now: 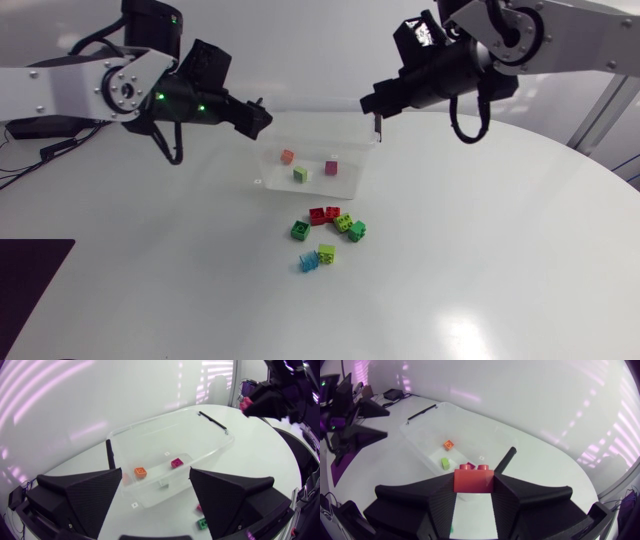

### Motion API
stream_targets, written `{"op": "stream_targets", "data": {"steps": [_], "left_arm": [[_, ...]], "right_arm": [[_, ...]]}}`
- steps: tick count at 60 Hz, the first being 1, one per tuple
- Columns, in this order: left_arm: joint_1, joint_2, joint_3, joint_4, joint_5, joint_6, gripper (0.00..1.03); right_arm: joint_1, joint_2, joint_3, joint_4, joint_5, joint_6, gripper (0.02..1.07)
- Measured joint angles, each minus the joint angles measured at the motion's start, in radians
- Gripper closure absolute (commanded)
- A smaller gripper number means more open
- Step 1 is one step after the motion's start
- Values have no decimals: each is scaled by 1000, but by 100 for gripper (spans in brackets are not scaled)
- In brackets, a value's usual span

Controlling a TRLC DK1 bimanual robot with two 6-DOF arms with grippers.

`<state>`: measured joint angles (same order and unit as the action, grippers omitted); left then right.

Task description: Place the duplo bricks in the container

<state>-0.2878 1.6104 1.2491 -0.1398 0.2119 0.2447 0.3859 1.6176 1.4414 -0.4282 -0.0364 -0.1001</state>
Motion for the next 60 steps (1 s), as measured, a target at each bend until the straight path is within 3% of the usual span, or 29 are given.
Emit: {"op": "stream_targets", "data": {"steps": [9,22,27,35,40,47,60], "left_arm": [[-52,-84,-153,-24,1,19,7],[-129,-19,-275,-27,12,21,9],[-143,31,-275,-23,12,19,9],[-164,116,-259,-24,11,-5,9],[-173,167,-233,-23,11,-29,9],[-187,219,-201,-23,-8,-55,10],[-219,308,-129,-23,-40,-96,13]], "right_arm": [[14,136,112,10,8,3,87],[32,323,269,12,24,3,83],[32,388,340,12,35,3,68],[32,478,426,5,58,3,17],[34,495,431,-18,65,3,9],[45,459,365,-17,68,3,8],[71,140,-13,32,68,6,8]]}}
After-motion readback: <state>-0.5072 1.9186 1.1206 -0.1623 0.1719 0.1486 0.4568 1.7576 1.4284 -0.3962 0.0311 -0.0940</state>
